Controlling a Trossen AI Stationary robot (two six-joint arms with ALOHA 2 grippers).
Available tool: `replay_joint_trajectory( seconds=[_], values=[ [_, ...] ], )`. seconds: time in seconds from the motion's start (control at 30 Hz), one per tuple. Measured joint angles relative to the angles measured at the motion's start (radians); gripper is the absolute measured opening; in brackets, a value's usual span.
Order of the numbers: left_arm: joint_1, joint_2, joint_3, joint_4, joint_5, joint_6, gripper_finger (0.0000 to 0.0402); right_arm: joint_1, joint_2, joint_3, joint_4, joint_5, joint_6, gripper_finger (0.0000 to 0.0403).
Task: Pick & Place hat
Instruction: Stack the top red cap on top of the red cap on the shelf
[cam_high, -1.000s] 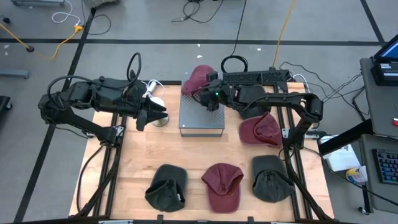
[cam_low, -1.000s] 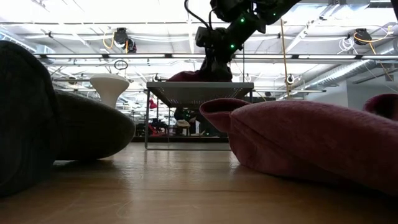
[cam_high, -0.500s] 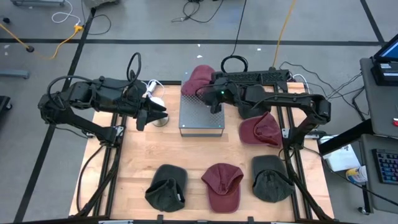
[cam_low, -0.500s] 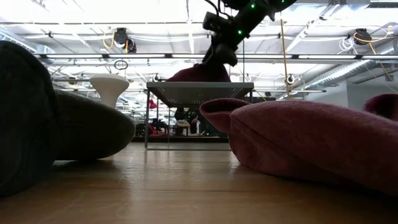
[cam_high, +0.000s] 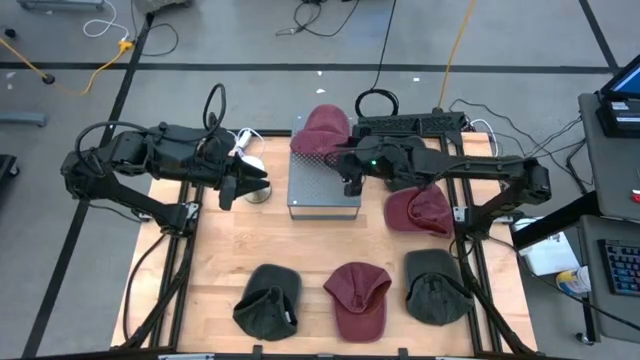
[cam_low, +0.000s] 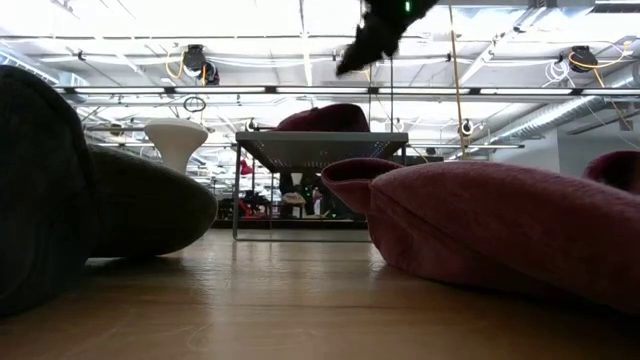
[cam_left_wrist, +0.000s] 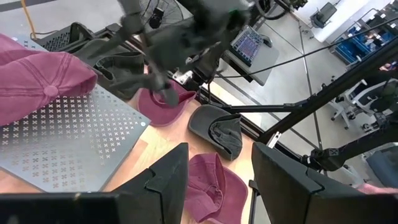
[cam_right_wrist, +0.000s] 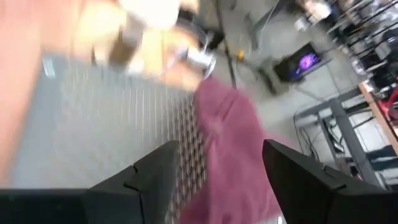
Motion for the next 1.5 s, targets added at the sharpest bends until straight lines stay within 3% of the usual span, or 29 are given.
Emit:
replay_joint_trajectory(
  seconds=[0.2, 0.43, 0.63, 0.83, 1.0, 1.1, 1.3, 1.5],
  values=[
    [0.000, 0.000, 0.000, 0.001, -0.001, 0.006, 0.0182, 0.074, -0.056, -0.002, -0.080, 0.075, 0.210, 0.0234],
    [0.000, 0.000, 0.000, 0.001, -0.002, 0.006, 0.0182, 0.170, -0.122, -0.005, -0.288, 0.174, 0.438, 0.0240],
    [0.000, 0.000, 0.000, 0.001, -0.026, -0.009, 0.0182, 0.244, -0.157, -0.002, -0.471, 0.172, 0.668, 0.0241],
    [0.000, 0.000, 0.000, 0.001, -0.029, -0.028, 0.0182, 0.269, -0.167, -0.002, -0.732, -0.051, 0.964, 0.0241],
    [0.000, 0.000, 0.000, 0.001, -0.029, -0.030, 0.0182, 0.285, -0.156, -0.003, -0.893, -0.285, 1.035, 0.0241],
    [0.000, 0.000, 0.000, 0.001, -0.029, -0.030, 0.0182, 0.311, -0.156, -0.003, -0.947, -0.346, 1.034, 0.0240],
    [0.000, 0.000, 0.000, 0.001, -0.029, -0.026, 0.0182, 0.348, -0.156, -0.003, -1.030, -0.345, 1.016, 0.0240],
    [0.000, 0.000, 0.000, 0.001, -0.029, -0.020, 0.0182, 0.414, -0.155, -0.091, -0.993, -0.250, 1.003, 0.0240]
  ],
)
